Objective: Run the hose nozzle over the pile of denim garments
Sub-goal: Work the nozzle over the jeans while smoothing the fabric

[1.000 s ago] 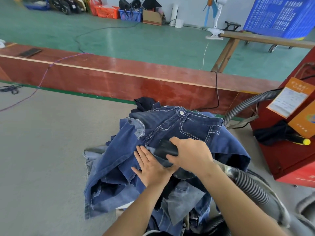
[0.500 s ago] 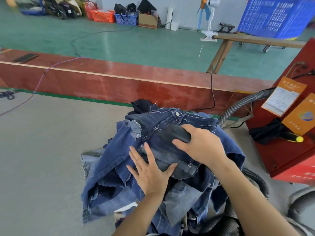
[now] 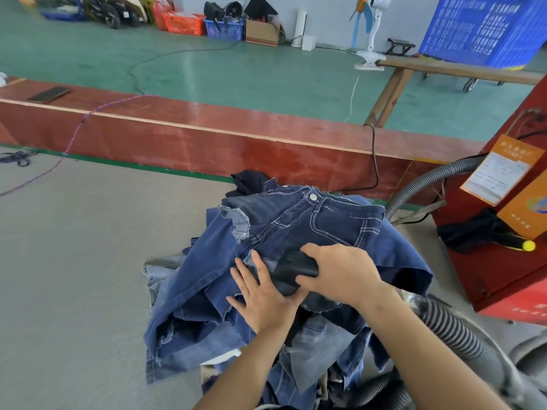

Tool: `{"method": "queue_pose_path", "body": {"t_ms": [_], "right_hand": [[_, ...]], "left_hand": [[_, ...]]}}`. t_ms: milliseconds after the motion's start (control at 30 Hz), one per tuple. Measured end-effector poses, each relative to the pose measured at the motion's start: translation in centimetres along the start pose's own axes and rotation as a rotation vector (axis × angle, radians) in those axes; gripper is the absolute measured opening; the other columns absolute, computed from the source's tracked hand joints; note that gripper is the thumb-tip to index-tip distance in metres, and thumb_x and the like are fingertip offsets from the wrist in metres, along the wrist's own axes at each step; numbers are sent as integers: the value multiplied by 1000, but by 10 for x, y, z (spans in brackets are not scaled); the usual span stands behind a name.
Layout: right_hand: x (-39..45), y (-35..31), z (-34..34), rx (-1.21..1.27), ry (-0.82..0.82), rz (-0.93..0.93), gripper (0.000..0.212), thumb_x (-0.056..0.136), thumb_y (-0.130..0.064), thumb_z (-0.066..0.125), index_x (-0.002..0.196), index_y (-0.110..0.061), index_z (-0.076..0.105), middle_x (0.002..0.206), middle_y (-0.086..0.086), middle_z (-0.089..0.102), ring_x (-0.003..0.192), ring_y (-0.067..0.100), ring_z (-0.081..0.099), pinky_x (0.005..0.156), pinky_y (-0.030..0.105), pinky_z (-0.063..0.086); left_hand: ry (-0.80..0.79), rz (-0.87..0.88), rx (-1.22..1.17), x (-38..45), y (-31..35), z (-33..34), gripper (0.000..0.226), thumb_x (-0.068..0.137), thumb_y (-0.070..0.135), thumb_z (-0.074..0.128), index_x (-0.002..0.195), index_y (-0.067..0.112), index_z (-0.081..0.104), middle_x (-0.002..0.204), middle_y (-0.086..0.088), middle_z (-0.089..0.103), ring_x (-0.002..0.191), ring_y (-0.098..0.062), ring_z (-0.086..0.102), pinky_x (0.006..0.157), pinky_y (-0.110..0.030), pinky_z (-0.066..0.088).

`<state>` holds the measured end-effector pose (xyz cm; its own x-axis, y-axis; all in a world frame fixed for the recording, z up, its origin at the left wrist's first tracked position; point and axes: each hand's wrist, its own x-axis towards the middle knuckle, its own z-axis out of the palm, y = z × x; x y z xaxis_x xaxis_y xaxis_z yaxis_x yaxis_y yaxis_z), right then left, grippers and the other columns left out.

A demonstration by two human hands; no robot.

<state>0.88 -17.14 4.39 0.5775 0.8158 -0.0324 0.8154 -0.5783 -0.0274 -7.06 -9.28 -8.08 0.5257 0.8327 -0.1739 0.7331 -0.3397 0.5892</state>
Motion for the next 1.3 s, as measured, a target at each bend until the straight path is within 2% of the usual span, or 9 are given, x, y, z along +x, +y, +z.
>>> {"method": "queue_pose_path", "body": {"t_ms": [167,300,467,533,667,867,967,1133,1300], "right_hand": [[16,-19,9,-13,28,6,35,87,-48,52,110,-22,49,75,-4,52,73,25,56,49,29,26],[21,-27,14,54,66,-31,43,90,-54,50,121,-24,46,94,2,66,88,27,64,60,30,35],[16,0,-15,168,165,-3,44,83,-60,54,122,-41,50,97,-11,68,92,17,64,63,29,39],[7,19,-23,151,116,-8,44,81,-61,56,121,-44,51,101,-15,67,95,15,63,64,28,37],[-7,36,-16,16,-37,-20,47,81,-62,55,125,-43,49,106,-14,66,100,14,61,65,28,35],[9,13,3,13,14,-21,45,83,-56,55,122,-36,50,96,-8,67,93,20,64,63,30,40],[18,-5,10,-36,49,-36,40,84,-51,54,116,-28,52,83,-6,61,86,23,63,56,30,32],[26,-19,14,-10,87,-70,46,88,-54,52,125,-28,49,100,-1,67,93,25,64,60,29,35],[19,13,-15,138,129,-15,47,81,-59,57,124,-42,51,106,-13,67,100,18,62,66,30,37]], "left_hand": [[-18,-55,-81,4,-1,-1,140,61,76,65,145,19,-31,160,5,-22,146,-15,-21,116,-57,2],[-53,-67,-24,5,0,-3,138,62,80,60,148,13,-26,160,4,-22,146,-16,-21,117,-56,3],[-108,-58,-26,6,0,-8,143,56,89,55,150,14,-21,160,3,-20,147,-16,-19,116,-56,4],[-118,-52,-23,6,0,-9,143,55,90,54,150,15,-20,160,4,-20,147,-16,-19,116,-57,3],[-115,-56,6,7,-1,-8,141,58,86,57,150,15,-23,160,4,-20,147,-17,-18,116,-57,5],[-113,-67,-13,6,1,-7,141,57,86,57,150,15,-22,160,4,-20,147,-16,-18,116,-57,4],[-118,-76,-20,6,0,-7,140,59,82,62,150,15,-22,160,6,-20,147,-15,-19,117,-56,3],[-121,-81,0,5,1,-10,138,61,80,63,151,14,-19,160,5,-20,147,-15,-19,117,-55,4],[-148,-63,-5,5,1,-11,143,56,90,54,150,13,-22,160,4,-21,147,-17,-18,116,-57,4]]}}
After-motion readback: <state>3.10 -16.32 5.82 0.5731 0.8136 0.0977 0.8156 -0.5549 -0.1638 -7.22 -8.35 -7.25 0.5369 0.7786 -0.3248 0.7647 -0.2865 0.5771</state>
